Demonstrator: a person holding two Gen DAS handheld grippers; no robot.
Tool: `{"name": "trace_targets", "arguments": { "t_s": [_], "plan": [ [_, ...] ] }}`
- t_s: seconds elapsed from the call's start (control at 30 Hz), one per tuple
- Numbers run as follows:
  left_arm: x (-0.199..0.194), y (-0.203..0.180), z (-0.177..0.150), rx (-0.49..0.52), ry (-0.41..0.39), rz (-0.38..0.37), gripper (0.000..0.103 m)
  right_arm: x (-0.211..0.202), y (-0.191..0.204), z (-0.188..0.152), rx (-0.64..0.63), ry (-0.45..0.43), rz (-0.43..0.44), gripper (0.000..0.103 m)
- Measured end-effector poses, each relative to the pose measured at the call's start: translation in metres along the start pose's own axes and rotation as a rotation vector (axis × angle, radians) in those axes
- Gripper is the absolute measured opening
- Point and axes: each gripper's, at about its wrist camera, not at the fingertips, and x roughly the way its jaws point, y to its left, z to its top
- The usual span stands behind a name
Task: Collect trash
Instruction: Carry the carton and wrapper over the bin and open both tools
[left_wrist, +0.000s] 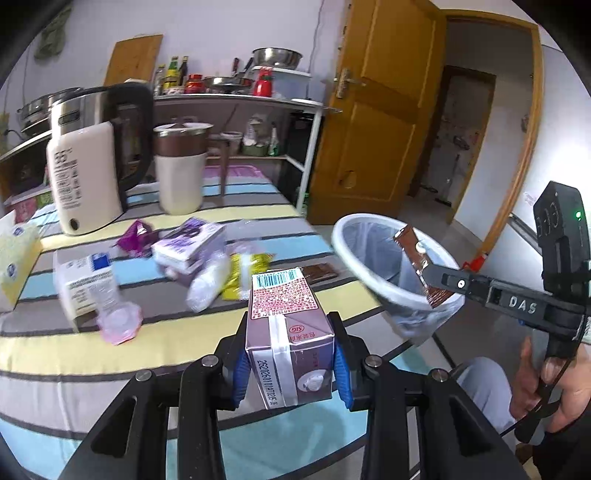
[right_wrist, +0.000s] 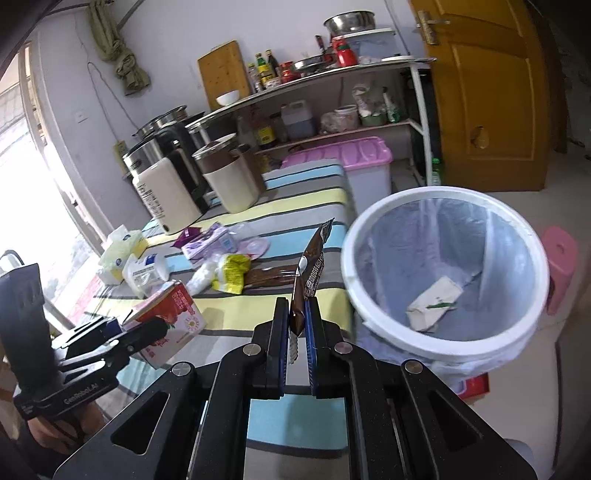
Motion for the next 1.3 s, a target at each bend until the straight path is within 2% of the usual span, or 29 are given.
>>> {"name": "trace_targets", "arguments": {
  "t_s": [0.5, 0.8, 1.03, 1.13, 1.2, 1.3],
  "plan": [
    [0.056, -0.063, 0.043, 0.08, -0.003, -0.144, 0.038, -0.014, -0.069, 0.003, 0.084, -0.014, -0.144, 0.009],
    [0.105, -0.094, 0.055, 0.127, 0.048, -0.192, 0.038, -0.001, -0.099, 0.003, 0.11, 0.022, -0.193, 0.009],
    [0.128, -0.101, 0.058, 0.127, 0.081, -0.218, 0.039, 0.007, -0.112, 0.003, 0.126, 0.046, -0.229, 0.01],
    [0.133, -0.101, 0.057, 0.121, 0.093, -0.228, 0.04, 0.008, -0.115, 0.003, 0.13, 0.044, -0.233, 0.014],
    [0.135, -0.1, 0.058, 0.117, 0.096, -0.224, 0.043, 0.007, -0.115, 0.003, 0.134, 0.041, -0.232, 0.022],
    [0.133, -0.098, 0.058, 0.103, 0.096, -0.23, 0.043, 0.005, -0.114, 0.003, 0.14, 0.036, -0.224, 0.022]
  ]
}}
